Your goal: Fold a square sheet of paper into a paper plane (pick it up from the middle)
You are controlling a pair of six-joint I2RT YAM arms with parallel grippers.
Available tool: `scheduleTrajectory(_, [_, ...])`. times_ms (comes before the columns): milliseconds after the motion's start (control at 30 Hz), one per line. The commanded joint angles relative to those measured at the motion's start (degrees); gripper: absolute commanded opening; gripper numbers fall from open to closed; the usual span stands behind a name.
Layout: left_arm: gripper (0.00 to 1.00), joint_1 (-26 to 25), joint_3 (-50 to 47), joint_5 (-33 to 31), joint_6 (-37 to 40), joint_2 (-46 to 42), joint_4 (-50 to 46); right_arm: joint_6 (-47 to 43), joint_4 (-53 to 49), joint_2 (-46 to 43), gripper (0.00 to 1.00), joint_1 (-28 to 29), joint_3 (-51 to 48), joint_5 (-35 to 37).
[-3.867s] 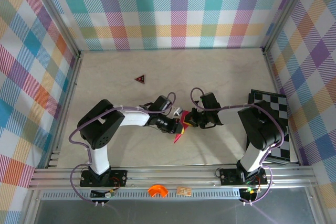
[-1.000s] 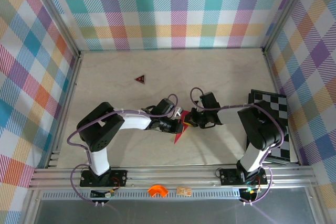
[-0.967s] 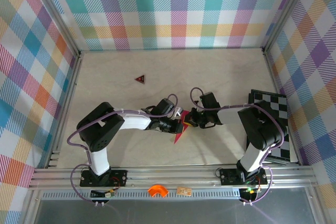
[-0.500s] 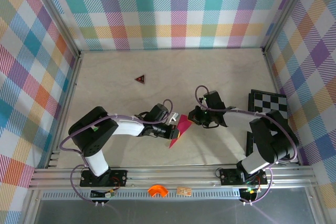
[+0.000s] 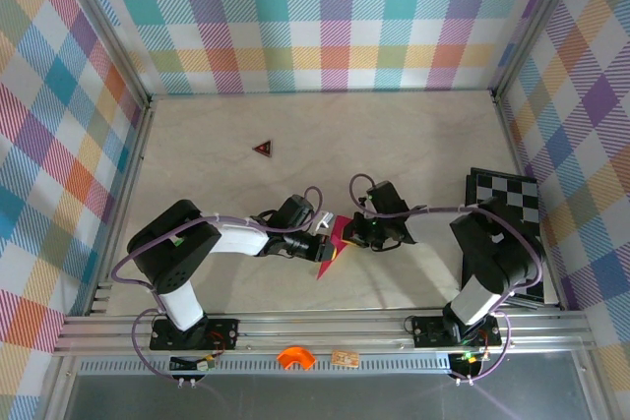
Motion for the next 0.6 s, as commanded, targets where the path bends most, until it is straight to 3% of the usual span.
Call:
scheduleTrajectory(0, [0.0,0.5,-2.7,-2.7,1.8,3.5,-12.2,-1.0,-1.1,2.9,0.03,-3.2,-1.8,4.2])
scheduleTrajectory(567, [0.0,0.5,-2.2,-2.4,6.2,3.7,-17.2,-4.7,-1.5,1.7,0.04,-16.2,0.6,-1.0])
